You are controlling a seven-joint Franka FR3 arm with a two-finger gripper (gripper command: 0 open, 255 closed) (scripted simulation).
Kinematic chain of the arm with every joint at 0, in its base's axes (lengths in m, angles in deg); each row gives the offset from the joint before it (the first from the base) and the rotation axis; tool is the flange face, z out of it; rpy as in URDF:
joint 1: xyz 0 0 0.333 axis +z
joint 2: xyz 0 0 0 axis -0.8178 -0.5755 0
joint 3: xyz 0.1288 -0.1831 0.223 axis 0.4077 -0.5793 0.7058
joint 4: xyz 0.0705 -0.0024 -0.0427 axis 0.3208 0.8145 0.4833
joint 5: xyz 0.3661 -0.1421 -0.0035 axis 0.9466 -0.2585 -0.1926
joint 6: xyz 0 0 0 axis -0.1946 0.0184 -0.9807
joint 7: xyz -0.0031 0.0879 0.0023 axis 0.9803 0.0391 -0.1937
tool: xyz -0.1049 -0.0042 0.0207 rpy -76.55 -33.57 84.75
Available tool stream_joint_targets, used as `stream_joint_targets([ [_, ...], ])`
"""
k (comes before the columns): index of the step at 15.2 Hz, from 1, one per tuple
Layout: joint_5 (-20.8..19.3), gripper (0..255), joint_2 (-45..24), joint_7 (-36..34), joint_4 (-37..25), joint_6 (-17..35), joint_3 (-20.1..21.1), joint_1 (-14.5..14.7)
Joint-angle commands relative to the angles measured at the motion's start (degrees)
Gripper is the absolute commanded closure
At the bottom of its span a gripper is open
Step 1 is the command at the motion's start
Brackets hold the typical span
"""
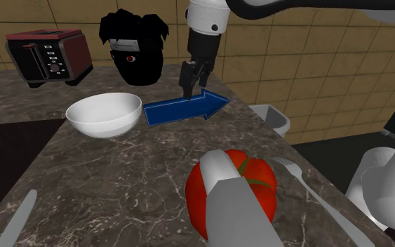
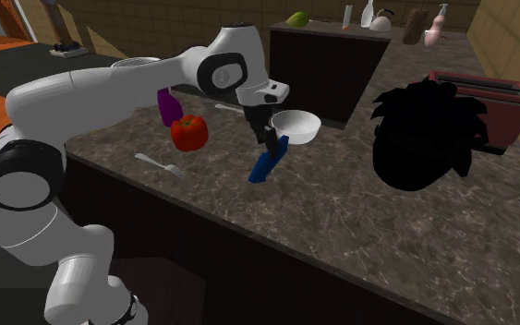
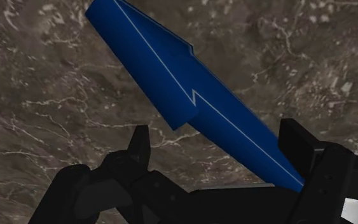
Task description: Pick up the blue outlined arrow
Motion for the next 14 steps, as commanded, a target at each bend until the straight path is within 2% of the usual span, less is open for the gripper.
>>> stream_joint_targets([
  [1, -0.01, 0, 0.20, -0.02, 1.56, 1.46, 0.05, 0.06],
  [5, 0.24, 0, 1.08, -0.10, 6.03, 5.10, -0.03, 0.12],
  [7, 0.24, 0, 1.08, -0.09, 6.04, 5.10, -0.03, 0.12],
  [8, 0.27, 255, 1.18, -0.06, 6.14, 5.11, -0.06, 0.11],
  [14, 0.30, 255, 1.30, -0.17, 6.36, 5.21, 0.00, 0.17],
])
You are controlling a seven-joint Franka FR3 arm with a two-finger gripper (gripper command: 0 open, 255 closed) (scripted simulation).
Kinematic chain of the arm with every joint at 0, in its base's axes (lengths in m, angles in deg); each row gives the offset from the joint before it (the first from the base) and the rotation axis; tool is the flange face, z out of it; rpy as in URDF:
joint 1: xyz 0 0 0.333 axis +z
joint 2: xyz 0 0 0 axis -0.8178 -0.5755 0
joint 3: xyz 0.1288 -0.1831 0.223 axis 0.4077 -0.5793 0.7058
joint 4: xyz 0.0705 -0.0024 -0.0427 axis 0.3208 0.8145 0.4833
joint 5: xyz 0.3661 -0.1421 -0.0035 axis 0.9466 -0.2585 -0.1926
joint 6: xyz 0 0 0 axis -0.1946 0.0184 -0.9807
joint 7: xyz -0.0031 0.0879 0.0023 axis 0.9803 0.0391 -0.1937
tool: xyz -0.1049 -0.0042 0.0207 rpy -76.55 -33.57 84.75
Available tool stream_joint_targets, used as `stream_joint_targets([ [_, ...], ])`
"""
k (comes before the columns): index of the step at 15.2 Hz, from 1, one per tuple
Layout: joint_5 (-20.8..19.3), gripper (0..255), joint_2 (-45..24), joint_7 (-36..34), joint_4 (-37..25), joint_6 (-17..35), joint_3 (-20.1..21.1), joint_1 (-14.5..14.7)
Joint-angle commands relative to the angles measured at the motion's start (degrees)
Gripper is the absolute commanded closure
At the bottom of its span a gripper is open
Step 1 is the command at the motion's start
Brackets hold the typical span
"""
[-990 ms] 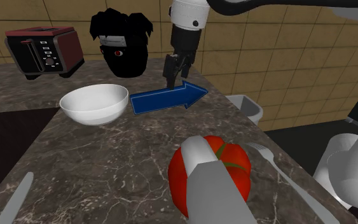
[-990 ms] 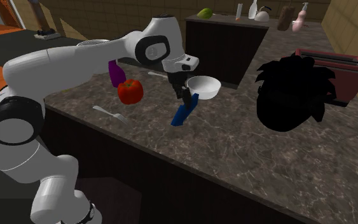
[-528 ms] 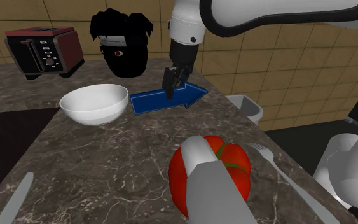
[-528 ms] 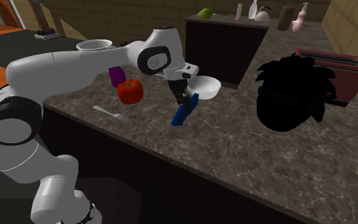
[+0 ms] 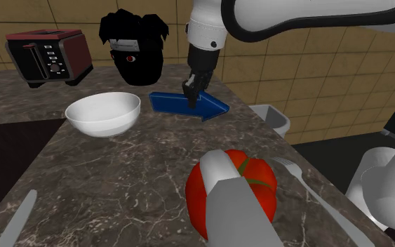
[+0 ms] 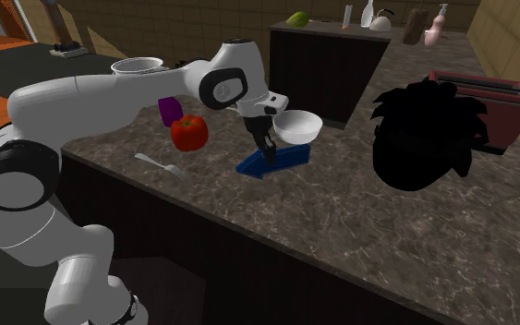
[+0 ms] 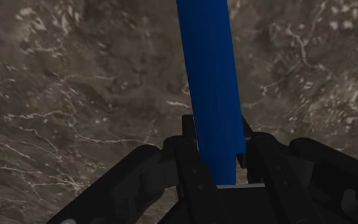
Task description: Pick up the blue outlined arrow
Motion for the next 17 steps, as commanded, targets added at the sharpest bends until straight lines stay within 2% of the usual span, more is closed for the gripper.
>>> stream_joint_targets([
  [1, 0.13, 255, -0.13, -0.05, 0.12, -0.07, 0.15, 0.11],
  [4, 0.04, 255, -0.44, 0.07, -1.01, -0.90, 0.07, 0.07],
  [17, -1.06, 255, -4.03, 0.05, -15.09, -11.59, 0.57, 0.01],
])
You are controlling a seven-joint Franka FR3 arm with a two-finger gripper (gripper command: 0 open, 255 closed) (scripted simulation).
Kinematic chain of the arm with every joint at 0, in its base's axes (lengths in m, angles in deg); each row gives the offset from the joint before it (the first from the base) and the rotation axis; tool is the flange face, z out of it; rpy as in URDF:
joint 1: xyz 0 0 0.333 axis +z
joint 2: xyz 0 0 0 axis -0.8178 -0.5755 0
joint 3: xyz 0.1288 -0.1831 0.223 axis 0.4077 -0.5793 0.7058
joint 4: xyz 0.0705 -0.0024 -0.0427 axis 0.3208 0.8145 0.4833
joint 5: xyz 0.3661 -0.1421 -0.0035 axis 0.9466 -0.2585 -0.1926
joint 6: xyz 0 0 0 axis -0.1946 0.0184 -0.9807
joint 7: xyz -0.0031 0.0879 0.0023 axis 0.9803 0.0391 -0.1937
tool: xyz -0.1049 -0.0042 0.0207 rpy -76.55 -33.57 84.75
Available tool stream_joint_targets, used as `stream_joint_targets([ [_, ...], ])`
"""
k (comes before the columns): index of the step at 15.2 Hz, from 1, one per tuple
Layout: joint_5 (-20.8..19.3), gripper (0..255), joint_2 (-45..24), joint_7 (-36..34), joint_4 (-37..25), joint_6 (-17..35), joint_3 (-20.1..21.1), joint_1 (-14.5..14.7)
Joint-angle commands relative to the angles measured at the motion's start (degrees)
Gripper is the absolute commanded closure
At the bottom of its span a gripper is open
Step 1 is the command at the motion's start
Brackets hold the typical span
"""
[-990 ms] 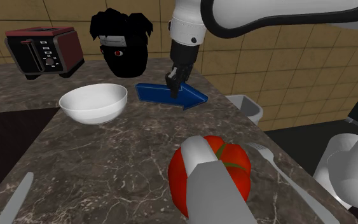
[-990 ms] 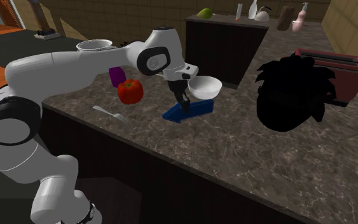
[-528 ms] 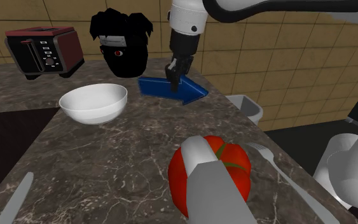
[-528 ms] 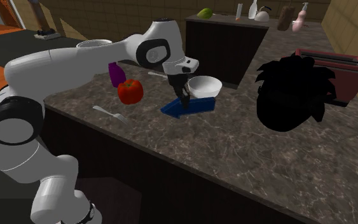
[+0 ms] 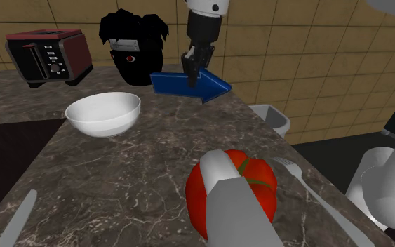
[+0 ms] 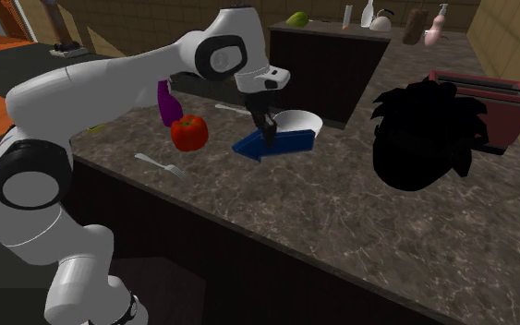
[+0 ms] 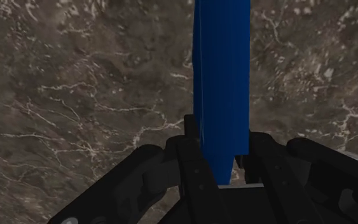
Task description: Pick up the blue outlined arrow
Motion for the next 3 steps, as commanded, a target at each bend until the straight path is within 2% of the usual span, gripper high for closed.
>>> stream_joint_targets([
  [1, -0.33, 255, -0.99, -0.05, -2.91, -1.97, 0.16, 0.01],
  [3, -0.35, 255, -1.05, -0.06, -3.10, -2.10, 0.16, 0.02],
])
